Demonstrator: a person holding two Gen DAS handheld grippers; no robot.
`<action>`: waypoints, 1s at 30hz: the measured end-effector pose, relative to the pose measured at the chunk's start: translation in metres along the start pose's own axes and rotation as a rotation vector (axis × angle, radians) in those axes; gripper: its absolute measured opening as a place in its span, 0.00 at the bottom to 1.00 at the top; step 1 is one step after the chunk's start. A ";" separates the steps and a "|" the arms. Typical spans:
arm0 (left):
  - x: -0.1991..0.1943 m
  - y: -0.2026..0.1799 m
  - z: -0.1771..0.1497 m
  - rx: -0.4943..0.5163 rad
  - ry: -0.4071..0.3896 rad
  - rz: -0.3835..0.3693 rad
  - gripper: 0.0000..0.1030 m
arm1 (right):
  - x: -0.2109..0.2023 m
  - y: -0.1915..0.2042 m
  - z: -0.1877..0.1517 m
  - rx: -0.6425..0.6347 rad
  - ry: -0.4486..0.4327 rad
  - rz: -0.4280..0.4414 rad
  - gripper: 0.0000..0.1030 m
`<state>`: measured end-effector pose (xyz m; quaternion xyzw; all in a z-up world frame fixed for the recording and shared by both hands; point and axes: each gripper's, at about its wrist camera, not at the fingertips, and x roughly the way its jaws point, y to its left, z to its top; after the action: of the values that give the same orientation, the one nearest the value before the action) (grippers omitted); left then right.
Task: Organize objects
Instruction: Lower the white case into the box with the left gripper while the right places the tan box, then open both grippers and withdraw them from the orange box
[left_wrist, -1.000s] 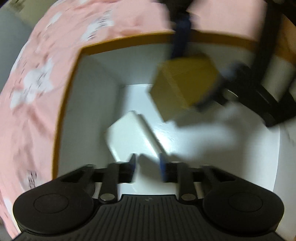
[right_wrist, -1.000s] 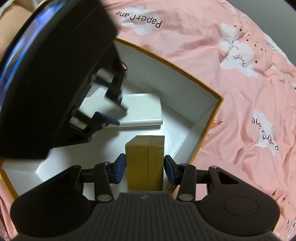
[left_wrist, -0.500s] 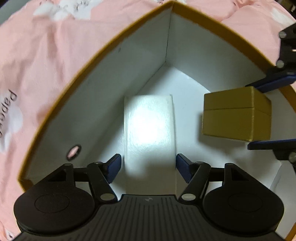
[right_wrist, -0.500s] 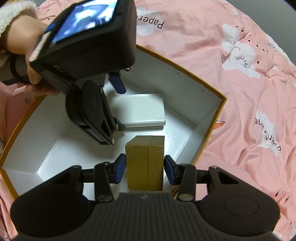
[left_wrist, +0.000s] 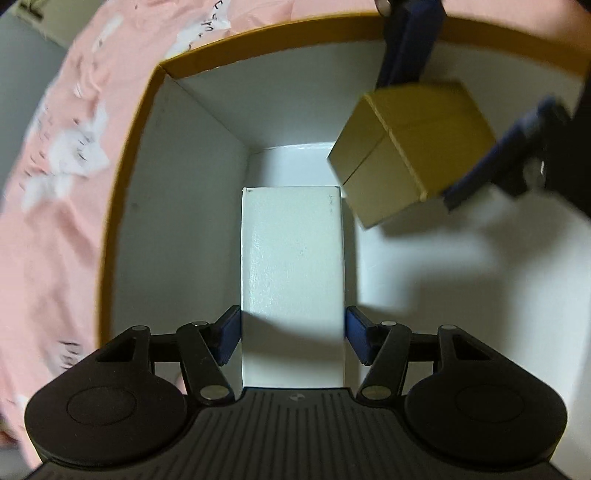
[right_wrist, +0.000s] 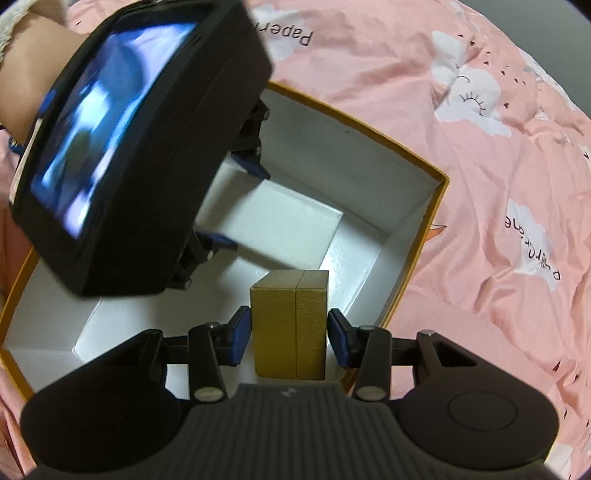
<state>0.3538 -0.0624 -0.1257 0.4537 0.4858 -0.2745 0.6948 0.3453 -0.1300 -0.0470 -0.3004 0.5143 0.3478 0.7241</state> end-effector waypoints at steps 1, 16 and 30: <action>0.002 0.000 -0.001 0.010 0.009 0.031 0.68 | 0.000 -0.001 0.001 0.015 -0.004 -0.002 0.45; -0.010 0.024 -0.043 -0.260 -0.028 0.094 0.68 | 0.007 -0.010 0.018 0.227 -0.107 -0.125 0.45; -0.105 0.037 -0.113 -0.684 -0.264 0.028 0.67 | 0.032 -0.016 0.051 0.327 -0.115 -0.261 0.45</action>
<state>0.2960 0.0491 -0.0281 0.1625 0.4493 -0.1427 0.8668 0.3931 -0.0930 -0.0615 -0.2224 0.4783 0.1795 0.8304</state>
